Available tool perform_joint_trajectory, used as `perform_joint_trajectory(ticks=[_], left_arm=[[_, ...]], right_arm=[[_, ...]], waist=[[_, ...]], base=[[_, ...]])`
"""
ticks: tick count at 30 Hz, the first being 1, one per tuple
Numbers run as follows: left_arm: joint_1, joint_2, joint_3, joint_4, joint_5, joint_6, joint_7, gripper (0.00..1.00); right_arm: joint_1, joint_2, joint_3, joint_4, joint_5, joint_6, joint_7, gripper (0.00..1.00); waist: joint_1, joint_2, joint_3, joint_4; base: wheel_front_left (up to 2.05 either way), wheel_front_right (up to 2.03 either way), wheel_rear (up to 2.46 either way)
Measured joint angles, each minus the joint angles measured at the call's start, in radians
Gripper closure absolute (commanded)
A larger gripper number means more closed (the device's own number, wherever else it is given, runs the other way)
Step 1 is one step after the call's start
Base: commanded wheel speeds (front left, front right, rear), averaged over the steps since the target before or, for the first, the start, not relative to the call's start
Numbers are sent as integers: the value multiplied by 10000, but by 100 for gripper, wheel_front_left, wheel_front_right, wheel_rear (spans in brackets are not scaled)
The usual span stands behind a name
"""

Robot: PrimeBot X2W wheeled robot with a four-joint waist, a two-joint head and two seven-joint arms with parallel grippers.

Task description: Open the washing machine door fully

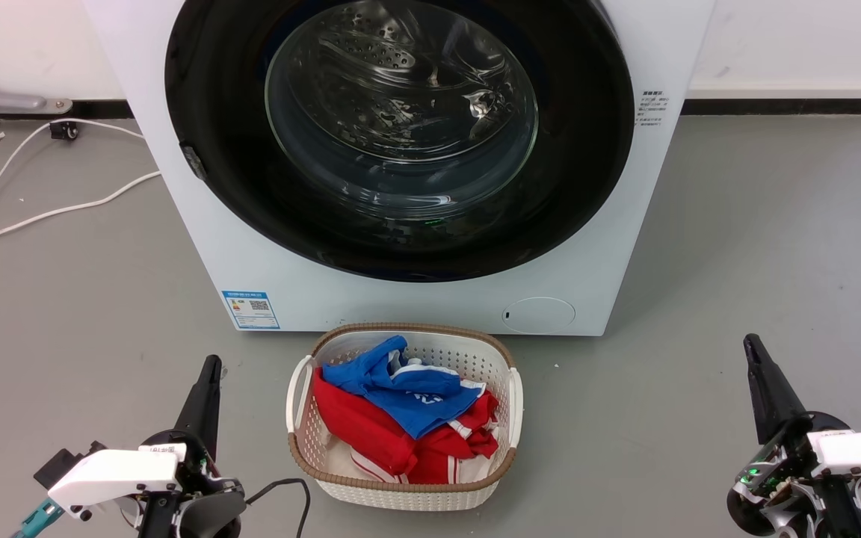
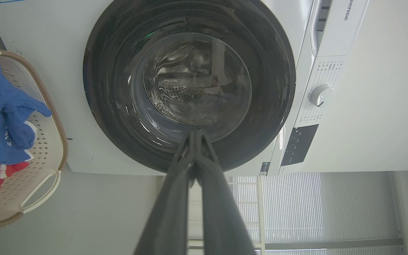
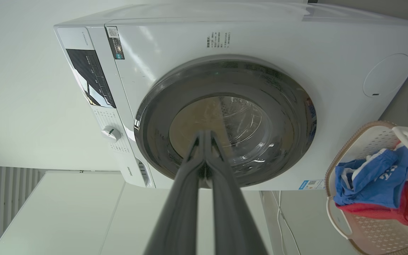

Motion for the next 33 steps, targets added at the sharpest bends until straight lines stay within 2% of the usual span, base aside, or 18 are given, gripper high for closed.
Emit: perform_joint_trajectory(ticks=[30, 31, 33], left_arm=[[-3, -36, 52, 2, 25, 0, 42, 100], [-3, -36, 54, 2, 25, 0, 42, 0], [65, -61, 40, 111, 19, 2, 31, 0]], right_arm=[[-2, 35, -52, 2, -40, 0, 52, 100], [-2, 35, -54, 2, -40, 0, 52, 0], [78, 40, -44, 117, -38, -2, 52, 0]], waist=[[0, 0, 0, 0], [0, 0, 0, 0], [0, 0, -1, 0]], base=[[0, 0, 0], [0, 0, 0], [0, 0, 0]])
